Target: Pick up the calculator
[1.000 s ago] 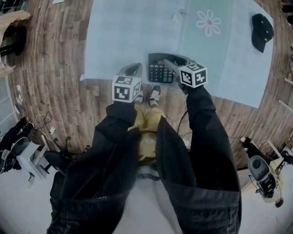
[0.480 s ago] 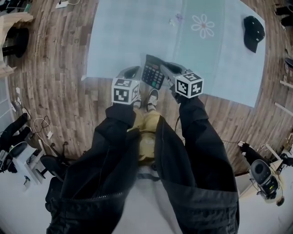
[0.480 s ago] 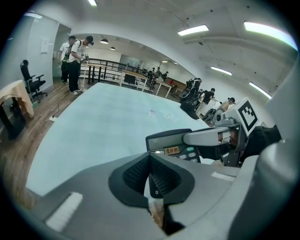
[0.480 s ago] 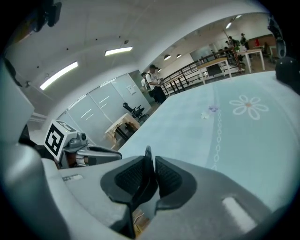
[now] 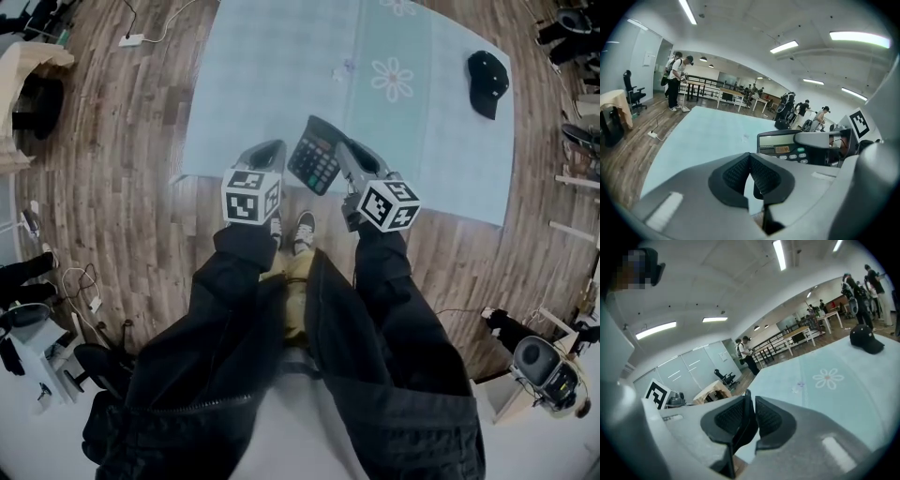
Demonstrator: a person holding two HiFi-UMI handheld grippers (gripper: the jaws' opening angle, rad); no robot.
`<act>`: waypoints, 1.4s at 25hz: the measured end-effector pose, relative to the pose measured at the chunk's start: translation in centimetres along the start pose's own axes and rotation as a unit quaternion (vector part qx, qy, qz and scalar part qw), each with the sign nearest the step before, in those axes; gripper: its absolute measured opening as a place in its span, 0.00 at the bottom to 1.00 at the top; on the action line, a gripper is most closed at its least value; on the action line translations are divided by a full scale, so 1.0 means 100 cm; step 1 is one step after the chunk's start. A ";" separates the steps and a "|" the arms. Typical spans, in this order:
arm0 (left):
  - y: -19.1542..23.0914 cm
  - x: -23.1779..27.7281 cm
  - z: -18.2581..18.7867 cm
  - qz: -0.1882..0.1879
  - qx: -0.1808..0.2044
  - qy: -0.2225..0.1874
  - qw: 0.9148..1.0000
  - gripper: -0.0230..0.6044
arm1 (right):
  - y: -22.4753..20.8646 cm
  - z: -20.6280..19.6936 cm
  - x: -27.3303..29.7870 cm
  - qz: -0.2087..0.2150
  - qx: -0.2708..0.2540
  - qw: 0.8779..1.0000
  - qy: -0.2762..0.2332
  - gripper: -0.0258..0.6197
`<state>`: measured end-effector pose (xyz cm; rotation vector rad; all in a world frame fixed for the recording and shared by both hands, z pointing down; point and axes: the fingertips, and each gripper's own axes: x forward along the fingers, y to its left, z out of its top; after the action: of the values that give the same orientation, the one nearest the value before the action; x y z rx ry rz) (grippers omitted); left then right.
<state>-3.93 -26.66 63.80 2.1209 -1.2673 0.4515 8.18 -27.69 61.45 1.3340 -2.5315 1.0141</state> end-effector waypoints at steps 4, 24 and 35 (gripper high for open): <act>-0.014 -0.014 0.045 -0.006 0.017 -0.046 0.999 0.04 | 0.008 0.040 -0.022 -0.019 -0.006 0.998 -0.053 0.15; -0.093 -0.093 0.227 -0.073 0.082 -0.220 0.969 0.04 | 0.103 0.225 -0.116 -0.064 -0.133 0.964 -0.223 0.15; -0.128 -0.114 0.283 -0.087 0.124 -0.276 0.949 0.04 | 0.124 0.276 -0.139 -0.066 -0.179 0.942 -0.276 0.15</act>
<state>1.09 -33.33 31.80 2.6661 -1.3477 -0.0809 12.81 -29.71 28.54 1.8253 -2.7474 0.1341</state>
